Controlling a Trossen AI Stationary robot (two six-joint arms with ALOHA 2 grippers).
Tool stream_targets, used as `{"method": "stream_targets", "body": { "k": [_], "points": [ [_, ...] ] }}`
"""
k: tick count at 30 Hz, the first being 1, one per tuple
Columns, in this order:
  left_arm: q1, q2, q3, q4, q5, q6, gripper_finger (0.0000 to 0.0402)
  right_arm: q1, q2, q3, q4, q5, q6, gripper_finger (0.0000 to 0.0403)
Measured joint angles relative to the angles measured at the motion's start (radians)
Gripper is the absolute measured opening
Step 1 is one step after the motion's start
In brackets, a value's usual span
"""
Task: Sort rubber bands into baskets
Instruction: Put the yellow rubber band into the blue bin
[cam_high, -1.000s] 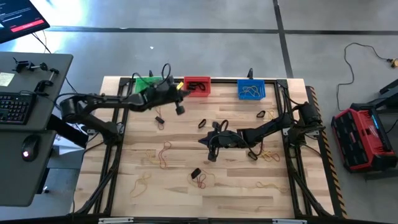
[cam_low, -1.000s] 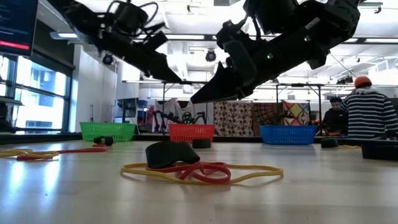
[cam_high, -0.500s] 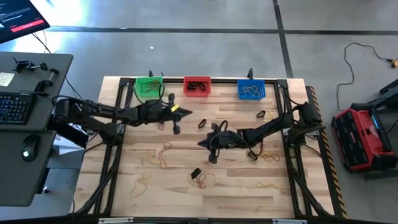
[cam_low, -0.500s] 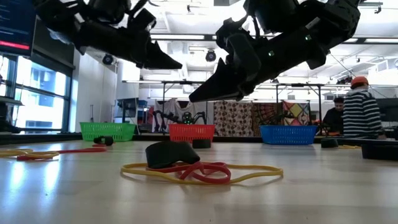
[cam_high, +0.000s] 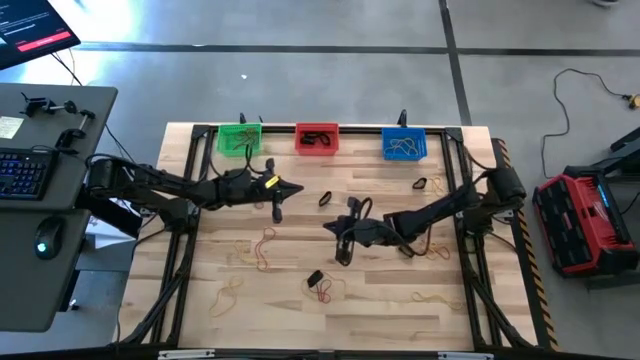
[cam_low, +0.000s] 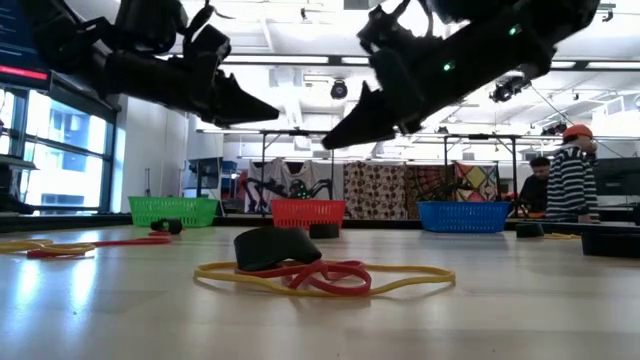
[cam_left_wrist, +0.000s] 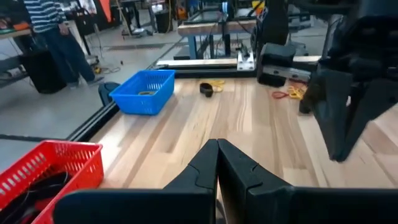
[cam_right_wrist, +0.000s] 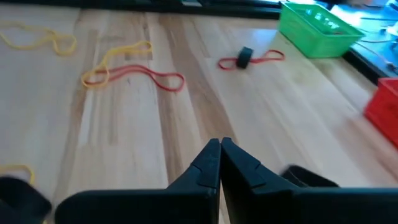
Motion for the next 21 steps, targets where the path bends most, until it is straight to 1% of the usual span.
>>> {"method": "stream_targets", "body": {
  "k": [4, 7, 9, 10, 13, 15, 18, 21],
  "points": [
    [0.000, 0.000, -0.016, 0.046, 0.001, 0.000, 0.0000, -0.013, -0.055, 0.000, -0.060, -0.007, -0.021, 0.0000],
    [0.000, 0.000, -0.016, 0.050, 0.002, 0.000, 0.0000, -0.042, -0.074, -0.007, -0.083, -0.049, -0.037, 0.0000],
    [-0.002, 0.000, -0.016, 0.049, 0.007, 0.000, 0.0000, -0.061, -0.086, -0.034, -0.074, -0.089, -0.036, 0.0000],
    [-0.005, 0.000, -0.016, 0.047, 0.012, 0.000, 0.0000, -0.069, -0.092, -0.054, -0.061, -0.104, -0.023, 0.0000],
    [-0.019, 0.000, -0.016, 0.046, 0.024, 0.001, 0.0000, -0.080, -0.124, -0.124, -0.023, -0.107, 0.031, 0.0000],
    [-0.026, 0.000, -0.016, 0.045, 0.025, 0.010, 0.0000, -0.071, -0.160, -0.163, -0.039, -0.104, 0.085, 0.0000],
    [-0.032, 0.000, -0.016, 0.042, 0.024, 0.035, 0.0000, -0.031, -0.245, -0.181, -0.167, -0.105, 0.179, 0.0000],
    [-0.033, 0.000, -0.016, 0.041, 0.024, 0.035, 0.0000, 0.016, -0.330, -0.149, -0.423, -0.106, 0.309, 0.0000]
  ]
}}
